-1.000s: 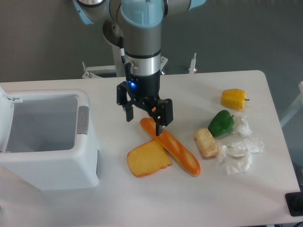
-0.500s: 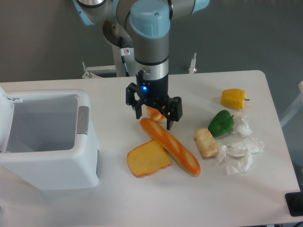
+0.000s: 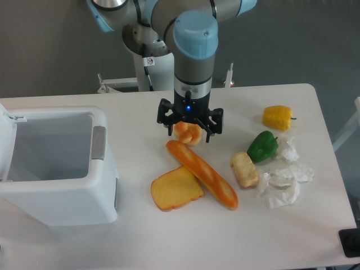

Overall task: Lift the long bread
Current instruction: 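Lift the braided roll up off the baguette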

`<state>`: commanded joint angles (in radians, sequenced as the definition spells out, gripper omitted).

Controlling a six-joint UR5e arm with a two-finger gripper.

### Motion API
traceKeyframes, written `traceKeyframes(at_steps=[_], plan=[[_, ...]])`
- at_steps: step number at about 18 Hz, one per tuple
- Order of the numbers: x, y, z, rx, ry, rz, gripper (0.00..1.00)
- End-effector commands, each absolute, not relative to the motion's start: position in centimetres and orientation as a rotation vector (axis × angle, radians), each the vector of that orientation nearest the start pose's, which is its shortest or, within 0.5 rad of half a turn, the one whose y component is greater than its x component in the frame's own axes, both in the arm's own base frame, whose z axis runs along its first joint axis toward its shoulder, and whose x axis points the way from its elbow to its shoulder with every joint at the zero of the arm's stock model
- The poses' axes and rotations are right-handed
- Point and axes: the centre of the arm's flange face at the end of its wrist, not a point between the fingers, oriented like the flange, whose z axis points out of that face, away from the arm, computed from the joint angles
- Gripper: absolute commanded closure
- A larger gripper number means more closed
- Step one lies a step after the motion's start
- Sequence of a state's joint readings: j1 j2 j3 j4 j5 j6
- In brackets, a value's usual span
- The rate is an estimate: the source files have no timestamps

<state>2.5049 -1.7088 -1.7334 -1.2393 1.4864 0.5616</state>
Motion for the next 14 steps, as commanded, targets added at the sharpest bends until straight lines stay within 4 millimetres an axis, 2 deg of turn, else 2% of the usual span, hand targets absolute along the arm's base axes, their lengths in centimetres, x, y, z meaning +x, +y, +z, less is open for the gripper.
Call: traceKeyframes(at_steps=[3,8,14], plan=[[-35.4,43.0,35.3,-3.009,-0.718,-0.114,0.0],[-35.9,43.8,31.8,-3.036,-0.768,-0.178,0.0],[-36.0,44.0,31.2,-3.039,-0.772,-0.193,0.0]])
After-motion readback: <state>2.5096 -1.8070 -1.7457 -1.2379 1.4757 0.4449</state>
